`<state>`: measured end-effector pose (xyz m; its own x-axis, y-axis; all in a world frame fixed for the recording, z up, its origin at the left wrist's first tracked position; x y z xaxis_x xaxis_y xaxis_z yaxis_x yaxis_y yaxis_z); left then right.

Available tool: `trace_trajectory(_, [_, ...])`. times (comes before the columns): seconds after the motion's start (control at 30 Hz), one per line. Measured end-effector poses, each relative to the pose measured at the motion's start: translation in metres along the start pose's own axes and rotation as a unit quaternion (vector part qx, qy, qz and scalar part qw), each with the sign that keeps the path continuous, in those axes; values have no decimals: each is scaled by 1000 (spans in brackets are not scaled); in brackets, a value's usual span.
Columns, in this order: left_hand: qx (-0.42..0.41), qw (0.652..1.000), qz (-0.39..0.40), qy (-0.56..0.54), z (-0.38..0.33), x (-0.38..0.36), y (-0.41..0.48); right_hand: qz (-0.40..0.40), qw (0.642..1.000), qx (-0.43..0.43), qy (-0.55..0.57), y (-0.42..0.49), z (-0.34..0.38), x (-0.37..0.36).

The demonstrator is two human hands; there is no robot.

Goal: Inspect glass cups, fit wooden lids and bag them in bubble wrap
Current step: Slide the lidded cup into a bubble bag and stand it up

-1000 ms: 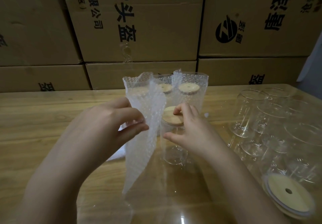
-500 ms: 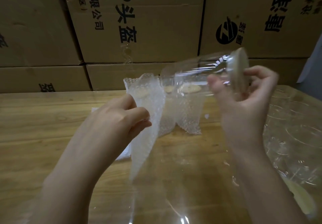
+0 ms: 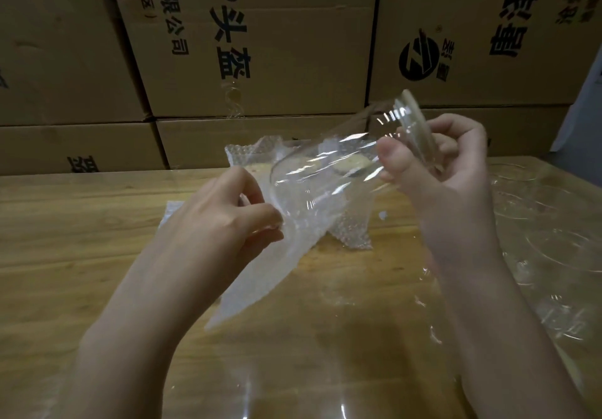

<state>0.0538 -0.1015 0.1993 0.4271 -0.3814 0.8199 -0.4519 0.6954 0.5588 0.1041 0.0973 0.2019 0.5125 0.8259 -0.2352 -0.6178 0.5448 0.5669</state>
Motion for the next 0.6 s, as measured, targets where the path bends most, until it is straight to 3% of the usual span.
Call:
trace_trajectory(0.17, [-3, 999, 2, -36, -2, -5, 2, 47, 995, 35, -77, -5, 8, -10])
trace_trajectory(0.3, [34, 987, -58, -144, 0, -6, 5, 66, 991, 42, -113, -8, 8, -16])
trace_trajectory(0.47, [86, 942, -107, -307, 0, -22, 10, 45, 983, 92, -152, -10, 22, -12])
trace_trajectory(0.6, [139, 893, -82, -420, 9, -41, 12, 73, 971, 75, -216, -10, 18, -17])
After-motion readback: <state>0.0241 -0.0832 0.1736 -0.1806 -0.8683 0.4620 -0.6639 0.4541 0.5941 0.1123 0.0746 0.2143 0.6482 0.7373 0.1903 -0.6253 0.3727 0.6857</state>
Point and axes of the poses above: each hand's wrist, its own y-axis towards the middle knuckle, its own x-axis out of the back of the hand, z = x × y, the point moved 8 cm from there along y, towards the middle knuckle, and after that the axes turned 5 degrees about y, right-handed, at the moved point
